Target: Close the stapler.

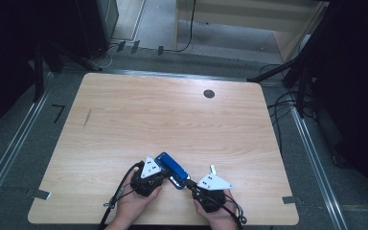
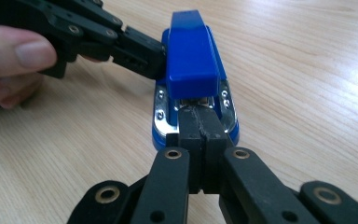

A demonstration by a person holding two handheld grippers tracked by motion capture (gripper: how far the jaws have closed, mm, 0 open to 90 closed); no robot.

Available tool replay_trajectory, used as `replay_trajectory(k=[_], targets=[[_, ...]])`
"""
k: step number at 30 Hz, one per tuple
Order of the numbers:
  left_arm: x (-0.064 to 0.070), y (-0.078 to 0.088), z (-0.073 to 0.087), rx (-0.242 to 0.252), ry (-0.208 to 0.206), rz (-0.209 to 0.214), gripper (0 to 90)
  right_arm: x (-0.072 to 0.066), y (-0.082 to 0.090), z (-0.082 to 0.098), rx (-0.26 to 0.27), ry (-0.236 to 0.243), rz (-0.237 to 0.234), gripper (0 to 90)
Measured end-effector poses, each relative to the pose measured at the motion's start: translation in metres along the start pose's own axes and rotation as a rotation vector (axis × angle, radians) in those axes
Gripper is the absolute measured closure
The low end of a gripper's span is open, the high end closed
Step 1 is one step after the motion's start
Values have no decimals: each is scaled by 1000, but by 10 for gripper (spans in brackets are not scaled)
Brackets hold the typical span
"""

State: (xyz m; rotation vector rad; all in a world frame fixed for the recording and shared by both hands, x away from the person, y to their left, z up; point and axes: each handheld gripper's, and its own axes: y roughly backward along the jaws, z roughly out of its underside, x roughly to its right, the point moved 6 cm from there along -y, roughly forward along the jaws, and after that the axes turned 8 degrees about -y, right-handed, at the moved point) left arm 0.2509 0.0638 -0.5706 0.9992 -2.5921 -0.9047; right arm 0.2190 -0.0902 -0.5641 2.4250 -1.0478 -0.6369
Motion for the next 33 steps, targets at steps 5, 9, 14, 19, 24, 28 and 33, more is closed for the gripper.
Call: replay_trajectory(k=[5,9,14,19,24,28,33], targets=[[0,0,0,0,3,2,900,-1,2,-4,16,4,-6,900],[0,0,0,2,8,2,900,-2,4,-8,34,3,-11,900],[0,0,0,2,4,1,900,-5,7,-16,67,10,-9,900],[0,0,0,1,6,0,900,-8,9,-25,91,32,-7,900],[0,0,0,2,5,2,900,-10,9,-33,110,48,-3,900],[0,0,0,2,6,2,900,-12,9,-38,121,57,-2,900],[-1,0,0,3,8,11,900,-14,9,-44,135,63,1,900]])
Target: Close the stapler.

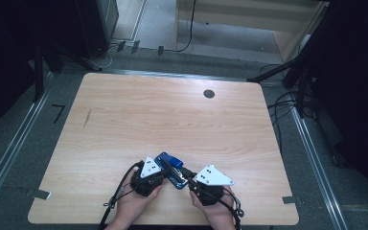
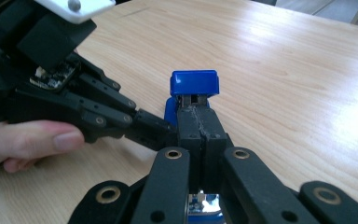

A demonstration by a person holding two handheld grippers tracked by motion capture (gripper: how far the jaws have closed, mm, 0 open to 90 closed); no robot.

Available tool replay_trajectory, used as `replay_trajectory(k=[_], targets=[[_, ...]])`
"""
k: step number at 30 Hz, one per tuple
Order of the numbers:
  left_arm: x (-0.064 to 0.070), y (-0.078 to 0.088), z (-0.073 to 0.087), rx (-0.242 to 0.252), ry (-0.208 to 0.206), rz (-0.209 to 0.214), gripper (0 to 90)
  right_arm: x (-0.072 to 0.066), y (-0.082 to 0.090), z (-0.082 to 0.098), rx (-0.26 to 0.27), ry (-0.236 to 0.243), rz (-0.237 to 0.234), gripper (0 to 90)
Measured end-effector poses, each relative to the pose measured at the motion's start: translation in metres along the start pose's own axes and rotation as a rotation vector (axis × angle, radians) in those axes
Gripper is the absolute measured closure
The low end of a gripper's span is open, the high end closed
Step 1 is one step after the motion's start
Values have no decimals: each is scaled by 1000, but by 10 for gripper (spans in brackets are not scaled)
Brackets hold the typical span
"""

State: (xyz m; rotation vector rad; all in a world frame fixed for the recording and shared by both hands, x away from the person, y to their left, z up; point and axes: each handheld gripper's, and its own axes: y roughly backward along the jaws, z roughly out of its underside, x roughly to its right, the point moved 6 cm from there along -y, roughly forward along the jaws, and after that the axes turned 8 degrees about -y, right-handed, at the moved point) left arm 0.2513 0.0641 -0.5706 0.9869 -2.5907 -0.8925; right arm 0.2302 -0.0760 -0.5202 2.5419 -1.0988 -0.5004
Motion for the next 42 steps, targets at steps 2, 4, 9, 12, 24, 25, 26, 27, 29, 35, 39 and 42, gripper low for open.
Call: replay_trajectory(k=[2,4,9,12,24,25,26,27,29,35,39,42], targets=[[0,0,0,2,1,-1,900,-1,-1,-2,6,0,-2,900],[0,0,0,2,0,-3,900,-1,-1,-4,7,5,-2,900],[0,0,0,1,0,-4,900,-2,-3,-9,16,7,-2,900],[1,0,0,-1,-9,-9,900,-2,-4,-12,22,11,-3,900],[1,0,0,-2,-10,-8,900,-4,-10,-23,26,26,-10,900],[1,0,0,-2,-10,-8,900,-4,-11,-24,27,25,-9,900],[1,0,0,-2,-10,-7,900,-4,-11,-26,28,29,-11,900],[1,0,0,-1,-10,-7,900,-4,-12,-27,29,31,-10,900],[1,0,0,-2,-15,-9,900,-5,-13,-29,29,35,-12,900],[1,0,0,-1,-17,-9,900,-6,-17,-34,33,44,-12,900],[1,0,0,-2,-20,-11,900,-6,-19,-36,38,42,-15,900],[1,0,0,-1,-20,-8,900,-7,-21,-38,38,43,-18,900]])
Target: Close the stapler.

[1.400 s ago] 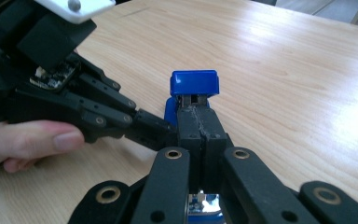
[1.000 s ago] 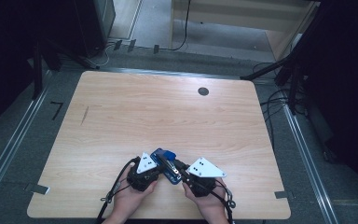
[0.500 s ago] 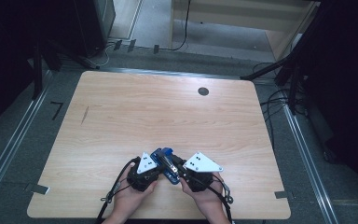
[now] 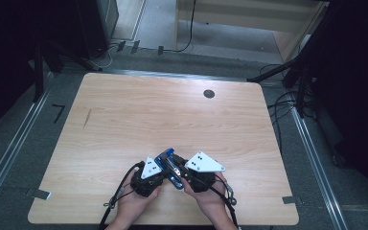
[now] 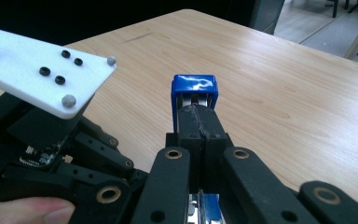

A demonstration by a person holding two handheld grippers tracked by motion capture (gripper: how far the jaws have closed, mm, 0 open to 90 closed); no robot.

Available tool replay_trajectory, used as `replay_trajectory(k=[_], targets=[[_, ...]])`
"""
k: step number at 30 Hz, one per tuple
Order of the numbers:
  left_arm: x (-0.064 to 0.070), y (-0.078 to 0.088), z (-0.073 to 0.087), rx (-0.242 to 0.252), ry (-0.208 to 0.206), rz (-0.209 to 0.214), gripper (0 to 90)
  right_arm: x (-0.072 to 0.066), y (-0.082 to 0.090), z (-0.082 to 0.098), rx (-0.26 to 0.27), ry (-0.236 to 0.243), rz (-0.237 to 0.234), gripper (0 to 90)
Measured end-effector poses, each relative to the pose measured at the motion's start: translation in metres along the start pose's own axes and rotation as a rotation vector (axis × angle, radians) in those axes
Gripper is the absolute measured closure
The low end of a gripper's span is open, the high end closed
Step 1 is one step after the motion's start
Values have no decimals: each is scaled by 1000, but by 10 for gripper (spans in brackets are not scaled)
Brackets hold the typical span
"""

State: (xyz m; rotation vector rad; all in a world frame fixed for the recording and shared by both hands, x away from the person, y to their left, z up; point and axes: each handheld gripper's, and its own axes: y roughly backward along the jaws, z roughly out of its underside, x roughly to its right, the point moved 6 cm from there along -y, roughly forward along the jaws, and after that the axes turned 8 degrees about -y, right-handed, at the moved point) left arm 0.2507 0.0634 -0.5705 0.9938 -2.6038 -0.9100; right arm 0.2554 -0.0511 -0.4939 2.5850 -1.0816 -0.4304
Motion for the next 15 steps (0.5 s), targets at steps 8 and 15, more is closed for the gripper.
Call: replay_trajectory(k=[8,15], targets=[[1,0,0,3,-4,-7,900,-1,-7,-6,3,-6,-7,900],[1,0,0,0,-3,-4,900,-1,-13,-12,9,12,-6,900]])
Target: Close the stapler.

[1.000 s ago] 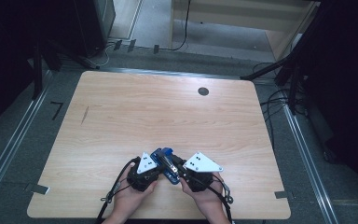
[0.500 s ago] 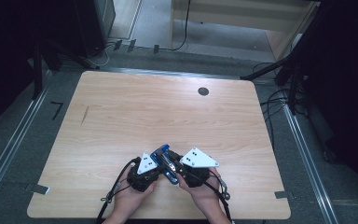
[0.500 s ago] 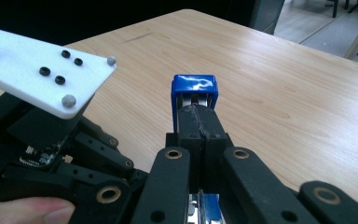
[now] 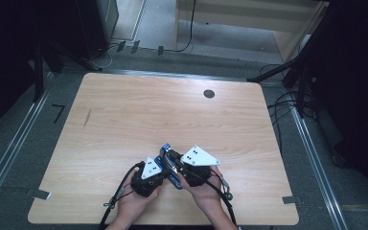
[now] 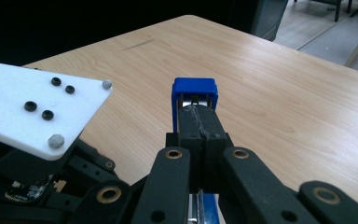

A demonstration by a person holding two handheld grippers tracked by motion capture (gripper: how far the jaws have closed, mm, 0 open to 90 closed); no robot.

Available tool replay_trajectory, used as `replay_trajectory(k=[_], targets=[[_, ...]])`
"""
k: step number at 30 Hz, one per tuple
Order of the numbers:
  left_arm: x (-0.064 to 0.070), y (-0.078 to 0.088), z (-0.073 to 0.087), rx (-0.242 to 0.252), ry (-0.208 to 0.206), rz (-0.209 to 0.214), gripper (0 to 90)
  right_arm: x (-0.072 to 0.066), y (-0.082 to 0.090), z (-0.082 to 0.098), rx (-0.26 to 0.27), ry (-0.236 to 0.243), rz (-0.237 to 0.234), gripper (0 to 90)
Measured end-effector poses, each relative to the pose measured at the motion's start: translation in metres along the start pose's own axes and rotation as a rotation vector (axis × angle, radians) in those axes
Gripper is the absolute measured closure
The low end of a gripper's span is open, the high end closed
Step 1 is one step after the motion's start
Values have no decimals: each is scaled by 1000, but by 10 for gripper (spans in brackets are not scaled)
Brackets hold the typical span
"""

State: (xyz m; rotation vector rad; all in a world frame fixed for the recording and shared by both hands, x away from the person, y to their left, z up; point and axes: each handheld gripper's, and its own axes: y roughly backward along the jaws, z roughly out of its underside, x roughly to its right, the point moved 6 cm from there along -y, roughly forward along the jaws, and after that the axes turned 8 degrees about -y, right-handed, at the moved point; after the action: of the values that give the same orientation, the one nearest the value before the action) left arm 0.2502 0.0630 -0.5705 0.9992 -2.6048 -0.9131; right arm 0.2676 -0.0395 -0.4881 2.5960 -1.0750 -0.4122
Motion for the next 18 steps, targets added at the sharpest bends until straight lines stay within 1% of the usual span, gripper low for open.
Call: replay_trajectory(k=[5,9,13,18], targets=[[0,0,0,4,0,-2,900,0,-4,-3,5,14,2,900],[1,0,0,3,-7,-7,900,-1,-8,-5,8,12,2,900],[0,0,0,3,-4,-5,900,-2,-12,-7,3,24,4,900],[0,0,0,3,-3,-4,900,-2,-17,-11,0,24,-3,900]])
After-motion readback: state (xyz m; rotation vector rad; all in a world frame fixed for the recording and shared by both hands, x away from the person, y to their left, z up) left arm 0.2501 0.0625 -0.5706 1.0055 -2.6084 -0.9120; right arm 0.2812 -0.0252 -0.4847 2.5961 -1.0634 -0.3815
